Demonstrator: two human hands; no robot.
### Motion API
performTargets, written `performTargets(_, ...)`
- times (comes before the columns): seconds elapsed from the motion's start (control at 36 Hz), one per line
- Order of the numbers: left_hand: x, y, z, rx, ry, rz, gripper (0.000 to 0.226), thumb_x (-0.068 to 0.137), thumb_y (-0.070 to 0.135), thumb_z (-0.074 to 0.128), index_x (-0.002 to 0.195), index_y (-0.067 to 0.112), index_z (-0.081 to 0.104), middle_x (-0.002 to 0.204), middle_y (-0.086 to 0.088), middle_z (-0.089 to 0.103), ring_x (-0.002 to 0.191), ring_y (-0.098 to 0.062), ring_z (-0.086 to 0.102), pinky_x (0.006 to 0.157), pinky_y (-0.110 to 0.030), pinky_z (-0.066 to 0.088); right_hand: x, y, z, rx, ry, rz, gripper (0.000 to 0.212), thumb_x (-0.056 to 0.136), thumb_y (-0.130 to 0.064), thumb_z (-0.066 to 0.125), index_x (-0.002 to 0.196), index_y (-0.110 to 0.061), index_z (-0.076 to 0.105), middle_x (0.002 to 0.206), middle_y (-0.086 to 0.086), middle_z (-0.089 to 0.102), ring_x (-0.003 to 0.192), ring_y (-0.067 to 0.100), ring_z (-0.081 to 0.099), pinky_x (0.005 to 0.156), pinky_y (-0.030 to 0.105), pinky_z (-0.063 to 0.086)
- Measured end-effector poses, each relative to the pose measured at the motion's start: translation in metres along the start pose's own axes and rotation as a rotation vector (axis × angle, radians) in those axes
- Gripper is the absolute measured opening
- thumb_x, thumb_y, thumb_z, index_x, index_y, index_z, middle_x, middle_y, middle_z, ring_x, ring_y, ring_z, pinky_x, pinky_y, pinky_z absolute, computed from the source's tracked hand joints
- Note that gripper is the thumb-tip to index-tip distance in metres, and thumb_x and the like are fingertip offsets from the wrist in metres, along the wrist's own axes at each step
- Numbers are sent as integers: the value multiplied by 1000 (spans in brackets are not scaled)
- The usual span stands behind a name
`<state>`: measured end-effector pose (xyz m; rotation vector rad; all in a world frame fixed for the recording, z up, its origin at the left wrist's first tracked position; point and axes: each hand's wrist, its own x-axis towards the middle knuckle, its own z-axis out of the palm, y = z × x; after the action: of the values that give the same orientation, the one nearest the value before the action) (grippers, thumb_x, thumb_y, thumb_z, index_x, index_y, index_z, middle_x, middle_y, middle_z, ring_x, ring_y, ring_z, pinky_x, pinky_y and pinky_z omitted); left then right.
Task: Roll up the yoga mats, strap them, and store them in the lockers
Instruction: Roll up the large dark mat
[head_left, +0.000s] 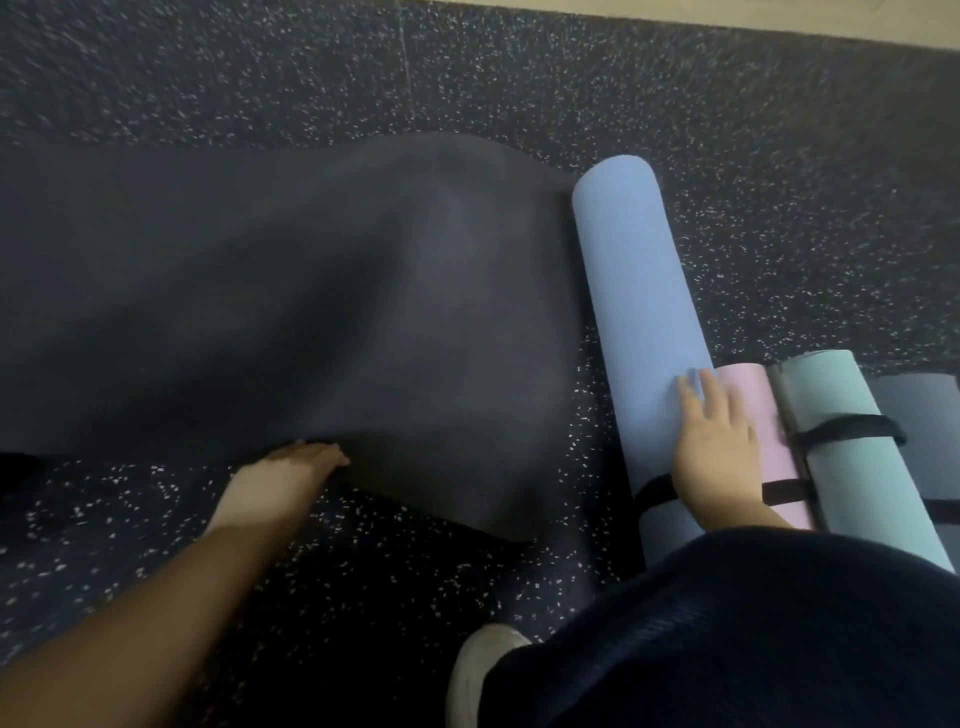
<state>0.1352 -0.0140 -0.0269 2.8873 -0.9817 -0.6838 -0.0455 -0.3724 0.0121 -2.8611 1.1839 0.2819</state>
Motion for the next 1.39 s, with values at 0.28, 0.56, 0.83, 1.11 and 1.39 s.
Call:
performTargets(0.28,-1,4,7,-185,174,-111,34,95,9,48,123,25,59,126,4,60,109,-22,56,80,-36,48,-5,-24,12,-156,-89,-155,62,91,-34,59,149,-28,37,163,0,10,149,35,4,108,61,24)
performTargets(0.56,-23,-59,-8,-202,219,-267,23,89,5,56,106,18,64,114,-8,64,93,-34,60,69,-35,42,-3,-16,7,-292,-199,46,98,88,-62,55,150,-42,-17,156,2,-30,141,45,5,101,51,40)
performTargets(0.83,-57,-74,-27,-271,303,-212,30,87,-3,57,110,12,68,116,-9,65,104,-34,60,78,-37,44,2,-101,-61,-11,-207,-604,81,94,-39,59,155,-34,5,163,-2,8,151,24,-2,121,47,13)
performTargets(1.11,-90,-76,-94,-311,584,-105,28,81,-16,62,101,1,72,108,-11,71,122,-35,55,108,-42,27,-8,-197,-195,-166,-150,-956,81,93,-40,61,155,-32,10,162,-5,14,147,18,21,114,34,28)
performTargets(1.39,-155,-67,-206,-174,708,36,35,95,-1,50,124,11,66,141,-6,53,136,-24,39,114,-38,16,-107,-293,-231,25,-166,-1076,103,80,-37,78,155,-33,8,164,-5,5,147,21,19,115,41,29)
